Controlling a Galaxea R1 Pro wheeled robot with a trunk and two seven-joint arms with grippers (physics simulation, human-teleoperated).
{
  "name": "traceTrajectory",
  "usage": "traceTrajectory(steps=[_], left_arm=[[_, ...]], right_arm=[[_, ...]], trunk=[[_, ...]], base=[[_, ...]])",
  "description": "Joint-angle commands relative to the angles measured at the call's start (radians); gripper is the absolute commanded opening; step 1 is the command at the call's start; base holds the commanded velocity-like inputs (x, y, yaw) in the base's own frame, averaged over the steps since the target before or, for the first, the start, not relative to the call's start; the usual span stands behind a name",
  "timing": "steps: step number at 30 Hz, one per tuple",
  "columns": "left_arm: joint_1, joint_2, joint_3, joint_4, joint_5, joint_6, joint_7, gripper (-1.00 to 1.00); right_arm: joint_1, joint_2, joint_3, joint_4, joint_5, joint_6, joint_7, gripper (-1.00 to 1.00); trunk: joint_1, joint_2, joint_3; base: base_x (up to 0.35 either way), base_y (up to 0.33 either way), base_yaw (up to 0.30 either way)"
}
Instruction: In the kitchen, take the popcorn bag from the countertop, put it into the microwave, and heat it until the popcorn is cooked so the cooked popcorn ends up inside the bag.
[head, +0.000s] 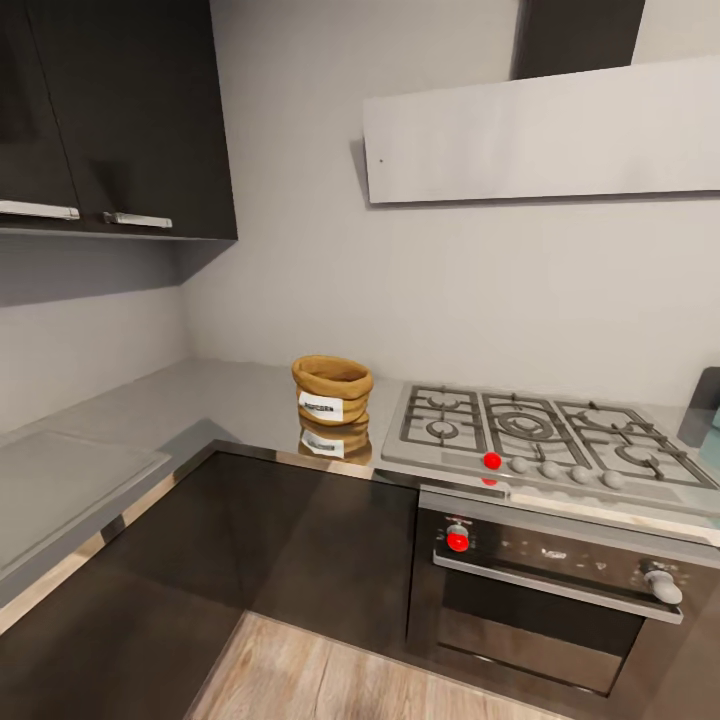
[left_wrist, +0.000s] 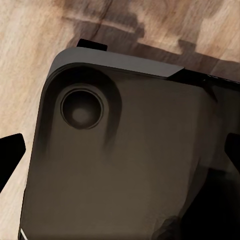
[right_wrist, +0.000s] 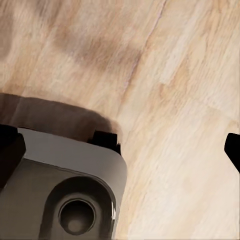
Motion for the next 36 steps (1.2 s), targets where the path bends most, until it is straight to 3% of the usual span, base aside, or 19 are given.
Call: traceTrajectory(steps=[1, 6, 11, 14, 17, 21, 24, 27, 34, 36], left_arm=[[0.000, 0.000, 0.001, -0.001, 0.005, -0.002, 0.001, 1.00], [0.000, 0.000, 0.001, -0.001, 0.005, -0.002, 0.001, 1.00], [0.000, 0.000, 0.001, -0.001, 0.005, -0.002, 0.001, 1.00], [0.000, 0.000, 0.001, -0.001, 0.005, -0.002, 0.001, 1.00], [0.000, 0.000, 0.001, -0.001, 0.005, -0.002, 0.001, 1.00], [0.000, 0.000, 0.001, -0.001, 0.005, -0.002, 0.001, 1.00], [0.000, 0.000, 0.001, -0.001, 0.005, -0.002, 0.001, 1.00], [0.000, 0.000, 0.001, -0.001, 0.005, -0.002, 0.001, 1.00], [0.000, 0.000, 0.001, -0.001, 0.005, -0.002, 0.001, 1.00], [0.000, 0.000, 0.001, -0.001, 0.005, -0.002, 0.001, 1.00]], right_arm=[[0.000, 0.004, 0.012, -0.039, 0.007, 0.044, 0.005, 1.00], [0.000, 0.018, 0.045, -0.347, 0.000, 0.321, 0.013, 1.00], [0.000, 0.070, 0.065, -0.641, 0.002, 0.586, 0.023, 1.00], [0.000, 0.108, 0.138, -0.797, 0.001, 0.741, 0.023, 1.00], [0.000, 0.150, 0.162, -0.917, 0.000, 0.839, 0.022, 1.00], [-0.001, 0.215, 0.181, -1.113, -0.001, 1.090, 0.022, 1.00], [-0.036, 0.233, 0.187, -1.160, -0.003, 1.165, 0.022, 1.00], [-0.088, 0.245, 0.206, -1.172, -0.003, 1.165, 0.021, 1.00], [-0.321, 0.245, 0.219, -1.176, -0.013, 1.165, 0.021, 1.00], [-0.362, 0.245, 0.219, -1.177, -0.015, 1.165, 0.021, 1.00]], trunk=[[0.000, -0.001, -0.001], [0.000, -0.001, -0.001], [0.000, -0.001, -0.001], [0.000, -0.001, -0.001], [0.000, -0.001, -0.001], [0.000, -0.001, -0.001], [0.000, -0.001, -0.001], [0.000, -0.001, -0.001], [0.000, -0.001, -0.001], [0.000, -0.001, -0.001]], base=[[0.000, 0.000, 0.000], [0.000, 0.000, 0.000], [0.000, 0.000, 0.000], [0.000, 0.000, 0.000], [0.000, 0.000, 0.000], [0.000, 0.000, 0.000], [0.000, 0.000, 0.000], [0.000, 0.000, 0.000], [0.000, 0.000, 0.000], [0.000, 0.000, 0.000]])
